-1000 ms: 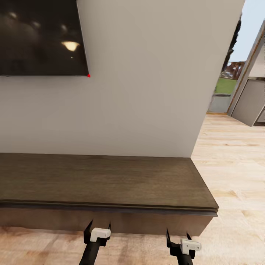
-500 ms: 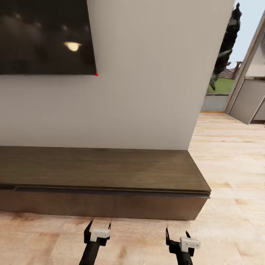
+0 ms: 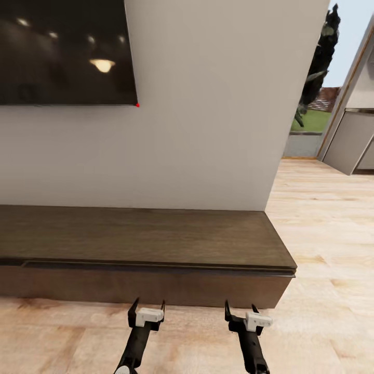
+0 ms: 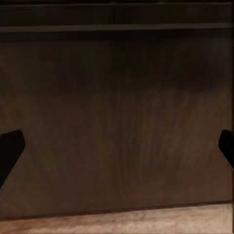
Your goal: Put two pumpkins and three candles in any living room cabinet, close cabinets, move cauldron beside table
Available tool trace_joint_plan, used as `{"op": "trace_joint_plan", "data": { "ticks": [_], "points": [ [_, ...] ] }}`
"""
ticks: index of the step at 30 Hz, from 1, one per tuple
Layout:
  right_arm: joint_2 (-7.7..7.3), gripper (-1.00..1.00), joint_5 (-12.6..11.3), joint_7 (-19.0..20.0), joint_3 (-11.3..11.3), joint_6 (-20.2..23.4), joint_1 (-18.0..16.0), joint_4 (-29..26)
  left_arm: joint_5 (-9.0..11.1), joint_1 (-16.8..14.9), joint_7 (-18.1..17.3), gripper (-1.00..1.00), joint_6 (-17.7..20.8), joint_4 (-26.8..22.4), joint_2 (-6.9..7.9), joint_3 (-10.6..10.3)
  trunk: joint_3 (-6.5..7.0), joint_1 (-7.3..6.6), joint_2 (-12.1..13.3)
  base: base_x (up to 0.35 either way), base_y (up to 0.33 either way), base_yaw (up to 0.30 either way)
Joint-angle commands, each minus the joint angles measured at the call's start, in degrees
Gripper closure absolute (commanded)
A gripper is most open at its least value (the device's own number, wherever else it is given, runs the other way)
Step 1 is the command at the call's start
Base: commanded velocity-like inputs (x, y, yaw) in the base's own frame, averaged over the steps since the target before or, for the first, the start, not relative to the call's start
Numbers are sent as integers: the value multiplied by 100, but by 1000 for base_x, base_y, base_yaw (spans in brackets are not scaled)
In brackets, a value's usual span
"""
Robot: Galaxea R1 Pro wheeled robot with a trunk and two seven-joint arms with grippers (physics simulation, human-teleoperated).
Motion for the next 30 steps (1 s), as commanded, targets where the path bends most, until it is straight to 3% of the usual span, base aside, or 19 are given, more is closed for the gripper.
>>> {"op": "trace_joint_plan", "data": {
  "ticks": [1, 6, 11, 13, 15, 17, 20, 22, 24, 26, 30],
  "points": [
    [-13, -100, -26, -48, 40, 255, 4, -279, 42, -2, 31, -100, -13, -27, 3, -48, -5, -1, -2, -70, 0, 0],
    [-19, -100, -16, -53, 35, 887, 163, -919, 39, 3, 33, -100, 4, -68, 3, -48, -5, -1, -2, -223, 0, 0],
    [-12, -100, -34, -62, 20, 1071, 206, -1036, 39, 5, 33, -100, 9, -72, 6, -48, -5, -1, -2, -179, 0, 0],
    [-8, -100, -30, -59, 8, 1593, 214, -1105, 38, 2, 38, -100, 32, -80, 9, -48, -5, -1, -2, -51, 0, 0],
    [-11, -100, -33, -58, 11, 1829, 215, -1207, 49, 2, 55, -100, 192, -120, 6, -44, -5, -1, -2, -25, 0, 0],
    [-15, -100, -39, -58, 17, 2194, 216, -1450, 62, 3, 71, -100, 641, -280, 6, -34, -5, -1, -2, -13, 0, 0],
    [-21, -100, -31, -57, 13, 3233, 219, -1981, 96, 90, 84, -100, 2182, -1110, 40, -1, -5, -1, -2, -5, 0, 0],
    [-24, -100, -34, -57, 7, 3538, 220, -2150, 100, 198, 85, -100, 2598, -1501, 102, 7, -5, -1, -2, -2, 0, 0],
    [-55, -100, -41, -52, 5, 3904, 225, -2424, 106, 423, 76, -100, 3000, -2155, 301, 13, -5, -1, -2, -1, 0, 0],
    [-139, -100, -49, -48, 1, 4307, 251, -2687, 173, 737, 65, -100, 3426, -2984, 641, 13, -5, -1, -2, 0, 0, 0],
    [-191, -100, -43, -42, -5, 4924, 272, -2936, 315, 941, 65, -100, 4075, -3665, 896, 19, -5, -1, -2, 0, 0, 0]
  ]
}}
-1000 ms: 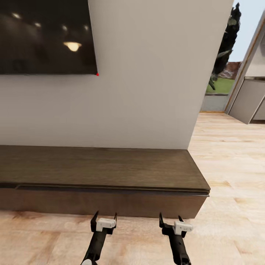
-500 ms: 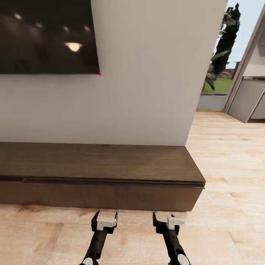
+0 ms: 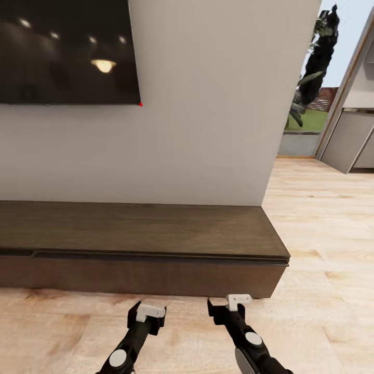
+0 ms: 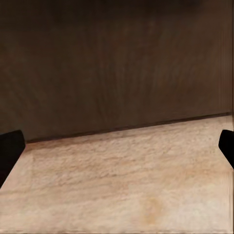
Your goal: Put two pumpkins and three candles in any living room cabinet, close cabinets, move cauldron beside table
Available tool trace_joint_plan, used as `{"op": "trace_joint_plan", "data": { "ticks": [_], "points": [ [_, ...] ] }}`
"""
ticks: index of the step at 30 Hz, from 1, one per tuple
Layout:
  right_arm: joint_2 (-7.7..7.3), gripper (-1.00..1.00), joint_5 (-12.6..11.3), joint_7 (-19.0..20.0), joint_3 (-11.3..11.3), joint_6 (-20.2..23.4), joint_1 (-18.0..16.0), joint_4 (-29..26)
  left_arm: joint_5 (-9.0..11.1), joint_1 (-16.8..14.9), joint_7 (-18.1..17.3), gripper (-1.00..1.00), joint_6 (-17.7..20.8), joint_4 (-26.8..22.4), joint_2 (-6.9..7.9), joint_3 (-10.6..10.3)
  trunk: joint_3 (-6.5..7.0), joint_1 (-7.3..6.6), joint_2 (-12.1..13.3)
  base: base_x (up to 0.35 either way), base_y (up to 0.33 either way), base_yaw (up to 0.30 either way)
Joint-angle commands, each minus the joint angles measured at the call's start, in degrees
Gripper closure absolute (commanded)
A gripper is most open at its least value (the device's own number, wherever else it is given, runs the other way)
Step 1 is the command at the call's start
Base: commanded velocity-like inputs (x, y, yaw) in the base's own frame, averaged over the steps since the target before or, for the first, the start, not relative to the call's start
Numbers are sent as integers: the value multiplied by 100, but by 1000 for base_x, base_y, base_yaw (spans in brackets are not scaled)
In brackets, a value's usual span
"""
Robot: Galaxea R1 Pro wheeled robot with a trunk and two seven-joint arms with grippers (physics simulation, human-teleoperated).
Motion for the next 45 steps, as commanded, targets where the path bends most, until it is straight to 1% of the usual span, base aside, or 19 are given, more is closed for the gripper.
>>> {"op": "trace_joint_plan", "data": {
  "ticks": [1, 4, 5, 6, 9, 15, 19, 22, 27, 39, 45],
  "points": [
    [-12, -100, -37, -52, 21, 97, -3, -51, 70, 12, 51, -100, 77, -105, 30, -31, -5, -1, -2, 0, 0, 0],
    [-27, -100, -30, -71, -16, 263, 0, -159, 97, 99, 60, -100, 329, -483, 77, -26, -5, -1, -2, 0, 0, 0],
    [-33, -100, -26, -85, -128, 320, 1, -208, 105, 204, 64, -100, 441, -656, 90, -15, -5, -1, -2, 0, 0, 0],
    [-38, -100, -6, -90, -185, 347, 2, -243, 108, 250, 66, -100, 483, -722, 94, -10, -5, -1, -2, 0, 0, 0],
    [-45, -100, 21, -91, -256, 382, 6, -344, 118, 301, 68, -100, 535, -798, 98, -5, -5, -1, -2, 0, 0, 0],
    [-22, -100, 11, -112, -299, 345, 157, -542, 146, 324, 69, -100, 556, -827, 100, 0, -5, -1, -2, 0, 0, 0],
    [-33, -100, 30, -101, -289, 487, 194, -569, 155, 326, 65, -100, 559, -826, 101, 19, -5, -1, -2, 0, 0, 0],
    [-43, -100, 46, -83, -284, 546, 200, -565, 157, 326, 64, -100, 560, -828, 101, 155, -5, -1, -2, 0, 0, 0],
    [-47, -100, 41, -76, -295, 521, 204, -558, 154, 327, 62, -100, 557, -819, 101, 239, 0, -1, -2, -5, 0, 25],
    [-41, -100, 34, -74, -299, 498, 205, -526, 141, 327, 83, -100, 467, -780, 94, 261, 47, -1, -2, -208, 118, 236],
    [-30, -100, 40, -67, -268, 560, 204, -510, 149, 327, 80, -100, 484, -781, 94, 262, 56, -1, -2, -78, 50, 283]
  ]
}}
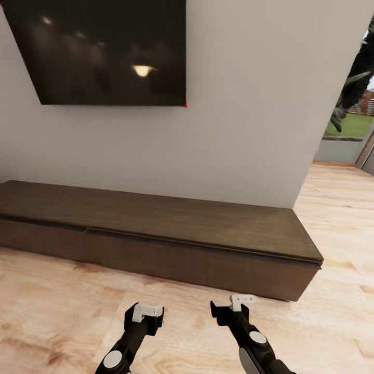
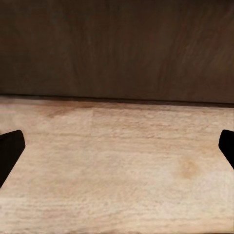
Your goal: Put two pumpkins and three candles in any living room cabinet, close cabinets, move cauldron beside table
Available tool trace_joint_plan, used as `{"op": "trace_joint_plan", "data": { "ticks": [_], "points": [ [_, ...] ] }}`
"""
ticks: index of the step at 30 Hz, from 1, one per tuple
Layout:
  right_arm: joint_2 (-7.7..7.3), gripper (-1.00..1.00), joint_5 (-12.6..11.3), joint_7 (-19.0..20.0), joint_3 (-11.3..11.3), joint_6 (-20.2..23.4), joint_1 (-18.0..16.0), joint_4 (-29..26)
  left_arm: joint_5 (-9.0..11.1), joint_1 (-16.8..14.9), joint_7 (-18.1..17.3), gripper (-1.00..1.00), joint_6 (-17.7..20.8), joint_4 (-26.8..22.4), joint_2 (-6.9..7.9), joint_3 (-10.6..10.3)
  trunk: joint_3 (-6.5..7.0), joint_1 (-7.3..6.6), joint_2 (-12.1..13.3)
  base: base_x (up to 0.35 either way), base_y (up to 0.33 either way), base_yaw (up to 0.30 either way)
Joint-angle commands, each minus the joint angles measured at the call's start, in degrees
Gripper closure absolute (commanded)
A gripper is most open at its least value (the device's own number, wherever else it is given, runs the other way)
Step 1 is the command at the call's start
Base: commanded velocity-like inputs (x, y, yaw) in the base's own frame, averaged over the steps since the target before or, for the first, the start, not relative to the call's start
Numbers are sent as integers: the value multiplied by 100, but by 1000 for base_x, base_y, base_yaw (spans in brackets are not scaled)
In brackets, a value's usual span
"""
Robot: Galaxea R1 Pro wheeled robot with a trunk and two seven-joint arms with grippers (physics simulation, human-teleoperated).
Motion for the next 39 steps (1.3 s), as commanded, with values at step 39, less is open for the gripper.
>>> {"op": "trace_joint_plan", "data": {
  "ticks": [39],
  "points": [
    [20, -100, -51, 417, 121, 612, -12, -2, 56, 1, 1, -100, 86, -307, 14, 7, -28, -1, -3, -2, 7, 287]
  ]
}}
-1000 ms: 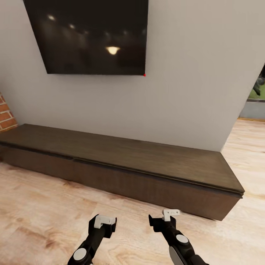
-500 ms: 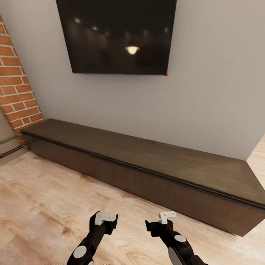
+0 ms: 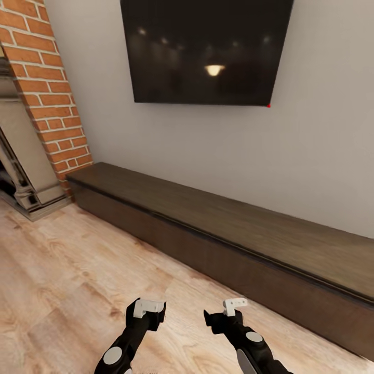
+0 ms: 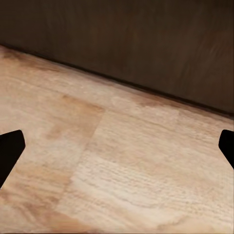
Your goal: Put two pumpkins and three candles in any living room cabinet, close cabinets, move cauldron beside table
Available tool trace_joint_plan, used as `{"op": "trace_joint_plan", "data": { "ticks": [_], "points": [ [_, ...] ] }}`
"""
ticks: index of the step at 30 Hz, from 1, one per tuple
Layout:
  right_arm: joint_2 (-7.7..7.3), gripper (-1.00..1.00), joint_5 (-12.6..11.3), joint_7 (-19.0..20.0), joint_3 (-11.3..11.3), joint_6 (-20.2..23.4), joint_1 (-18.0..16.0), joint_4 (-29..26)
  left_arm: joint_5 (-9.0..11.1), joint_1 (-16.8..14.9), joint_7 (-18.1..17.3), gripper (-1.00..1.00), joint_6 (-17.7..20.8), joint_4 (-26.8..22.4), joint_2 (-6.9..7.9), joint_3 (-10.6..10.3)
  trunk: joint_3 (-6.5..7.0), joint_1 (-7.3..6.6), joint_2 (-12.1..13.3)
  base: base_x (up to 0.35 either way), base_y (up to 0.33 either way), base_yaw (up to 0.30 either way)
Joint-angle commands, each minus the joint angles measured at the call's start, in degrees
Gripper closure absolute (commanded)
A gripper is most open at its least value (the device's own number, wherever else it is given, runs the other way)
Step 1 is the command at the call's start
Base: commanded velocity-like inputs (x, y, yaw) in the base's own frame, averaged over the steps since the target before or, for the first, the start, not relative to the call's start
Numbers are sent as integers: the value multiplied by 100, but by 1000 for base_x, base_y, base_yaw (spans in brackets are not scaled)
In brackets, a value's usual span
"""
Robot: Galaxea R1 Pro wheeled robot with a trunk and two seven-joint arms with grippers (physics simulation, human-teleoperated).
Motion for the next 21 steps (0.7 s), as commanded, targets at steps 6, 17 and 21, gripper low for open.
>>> {"op": "trace_joint_plan", "data": {
  "ticks": [6, 17, 21],
  "points": [
    [-4, -100, -62, -52, 23, 15, -3, 0, 40, -8, 52, -100, 5, 14, 5, -23, -5, -1, -2, 0, 93, 284],
    [19, -100, -56, -56, 46, 15, -3, 37, 548, -8, 91, -100, -65, 8, 7, -22, -5, -1, -2, 0, 10, 284],
    [24, -100, -53, -59, 49, 15, -3, 52, 563, -8, 100, -100, -73, 1, 7, -22, -5, -1, -2, 0, 1, 284]
  ]
}}
